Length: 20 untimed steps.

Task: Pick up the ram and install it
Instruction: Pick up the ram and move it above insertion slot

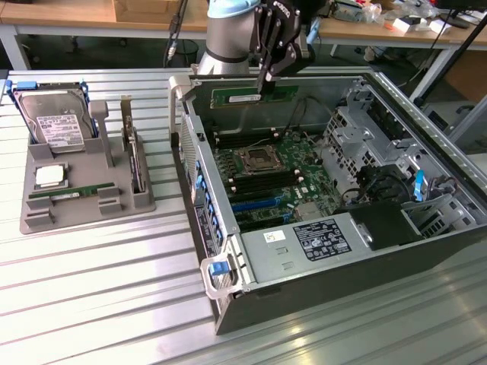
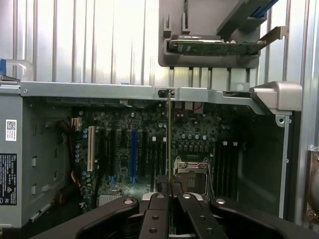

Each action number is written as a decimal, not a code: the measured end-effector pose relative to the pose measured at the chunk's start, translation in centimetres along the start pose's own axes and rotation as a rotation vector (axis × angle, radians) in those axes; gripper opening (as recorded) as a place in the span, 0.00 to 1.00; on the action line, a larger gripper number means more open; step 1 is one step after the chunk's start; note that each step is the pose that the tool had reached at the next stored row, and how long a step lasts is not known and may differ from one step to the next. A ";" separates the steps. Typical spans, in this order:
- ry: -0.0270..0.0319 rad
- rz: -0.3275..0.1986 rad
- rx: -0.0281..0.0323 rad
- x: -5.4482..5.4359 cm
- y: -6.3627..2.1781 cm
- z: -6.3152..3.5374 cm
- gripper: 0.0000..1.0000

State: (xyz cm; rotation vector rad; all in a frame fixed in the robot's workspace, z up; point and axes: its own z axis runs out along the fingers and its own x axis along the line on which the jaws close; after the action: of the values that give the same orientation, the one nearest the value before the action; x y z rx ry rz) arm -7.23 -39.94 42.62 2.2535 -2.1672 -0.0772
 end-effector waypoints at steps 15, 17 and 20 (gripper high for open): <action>0.0003 0.000 0.0000 0.1 -2.72 -0.09 0.12; 0.0003 0.000 0.0000 0.1 -3.15 -0.10 0.12; 0.0004 0.000 0.0001 0.1 -3.67 -0.11 0.12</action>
State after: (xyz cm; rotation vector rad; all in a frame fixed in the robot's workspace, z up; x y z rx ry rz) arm -3.56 -39.94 42.57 2.2532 -2.1672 -0.0767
